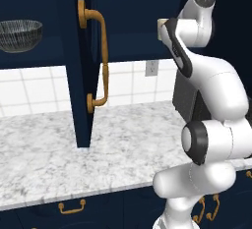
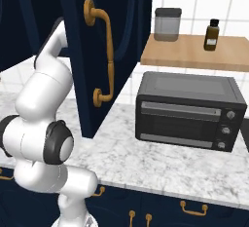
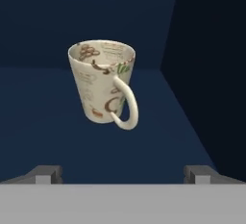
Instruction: Gather all objects into one cabinet and sort the glasses and bowls to opposite sides.
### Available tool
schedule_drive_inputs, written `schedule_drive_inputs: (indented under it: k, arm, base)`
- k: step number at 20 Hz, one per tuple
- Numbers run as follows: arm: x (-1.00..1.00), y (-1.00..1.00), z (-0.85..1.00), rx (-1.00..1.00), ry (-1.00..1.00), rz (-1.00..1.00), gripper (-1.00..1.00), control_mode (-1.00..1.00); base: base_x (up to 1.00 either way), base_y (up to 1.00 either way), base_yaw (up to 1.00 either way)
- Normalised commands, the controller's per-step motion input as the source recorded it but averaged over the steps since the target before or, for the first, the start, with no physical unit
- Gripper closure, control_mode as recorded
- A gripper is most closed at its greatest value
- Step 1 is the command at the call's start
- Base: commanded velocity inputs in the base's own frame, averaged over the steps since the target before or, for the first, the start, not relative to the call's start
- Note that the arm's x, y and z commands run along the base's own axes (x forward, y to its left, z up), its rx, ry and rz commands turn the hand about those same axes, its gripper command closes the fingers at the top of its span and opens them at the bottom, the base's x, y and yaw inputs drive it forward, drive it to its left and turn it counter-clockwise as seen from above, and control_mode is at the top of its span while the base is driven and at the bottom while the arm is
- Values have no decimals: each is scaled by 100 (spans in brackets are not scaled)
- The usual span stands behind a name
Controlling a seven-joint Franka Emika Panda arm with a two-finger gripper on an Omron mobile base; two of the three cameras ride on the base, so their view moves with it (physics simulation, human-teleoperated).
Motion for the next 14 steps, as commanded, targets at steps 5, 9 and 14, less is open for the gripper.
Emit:
schedule_drive_inputs:
  k: [5,9,14]
  arm:
    - [32,-18,0,0,0,0,-100,-100]
    - [26,-6,0,0,1,1,-100,-100]
    - [22,0,0,3,2,5,-100,-100]
  base:
    - [0,0,0]
    - [0,0,0]
    - [0,0,0]
